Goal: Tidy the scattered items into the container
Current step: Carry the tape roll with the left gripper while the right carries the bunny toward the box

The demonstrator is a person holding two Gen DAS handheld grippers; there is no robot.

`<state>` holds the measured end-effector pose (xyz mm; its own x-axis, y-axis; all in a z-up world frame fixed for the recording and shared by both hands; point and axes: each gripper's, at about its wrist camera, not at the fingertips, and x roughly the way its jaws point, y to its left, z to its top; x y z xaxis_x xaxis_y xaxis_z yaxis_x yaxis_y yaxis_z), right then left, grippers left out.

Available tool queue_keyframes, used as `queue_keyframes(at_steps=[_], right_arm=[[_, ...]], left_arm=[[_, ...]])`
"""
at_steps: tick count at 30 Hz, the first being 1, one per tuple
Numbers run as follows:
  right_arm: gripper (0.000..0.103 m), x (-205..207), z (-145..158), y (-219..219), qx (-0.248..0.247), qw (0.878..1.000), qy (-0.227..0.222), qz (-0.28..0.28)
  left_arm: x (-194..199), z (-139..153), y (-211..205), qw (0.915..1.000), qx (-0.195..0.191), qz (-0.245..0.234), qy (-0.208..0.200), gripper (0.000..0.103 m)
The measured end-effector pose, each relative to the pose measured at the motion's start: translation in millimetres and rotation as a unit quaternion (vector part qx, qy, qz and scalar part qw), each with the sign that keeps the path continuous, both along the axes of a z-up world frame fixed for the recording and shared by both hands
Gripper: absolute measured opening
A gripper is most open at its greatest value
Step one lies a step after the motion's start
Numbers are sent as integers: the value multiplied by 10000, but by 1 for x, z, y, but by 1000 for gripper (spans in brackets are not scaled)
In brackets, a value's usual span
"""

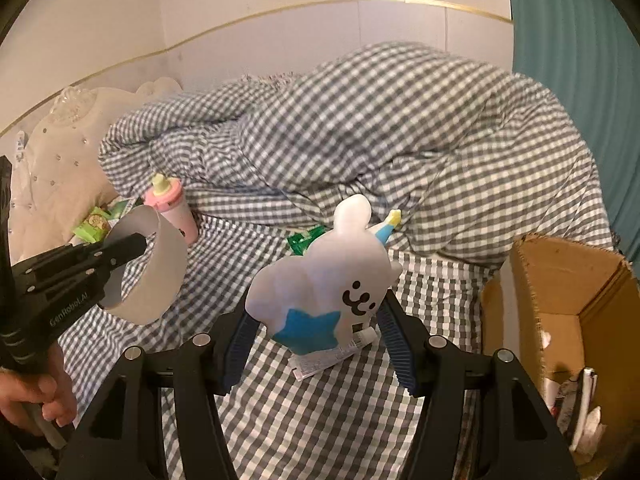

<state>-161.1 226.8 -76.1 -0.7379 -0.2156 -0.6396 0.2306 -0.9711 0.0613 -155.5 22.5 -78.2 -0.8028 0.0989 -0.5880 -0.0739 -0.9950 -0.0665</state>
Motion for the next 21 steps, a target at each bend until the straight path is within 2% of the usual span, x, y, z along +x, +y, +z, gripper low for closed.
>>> queue_keyframes(at_steps=[8,21], right_arm=[[59,29,30,-11,68,9995,308,68],[59,58,59,-22,35,9976,663,178]], left_arm=[[26,31,-9,9994,43,89,334,10],[50,57,-19,9979,30,252,596,10]])
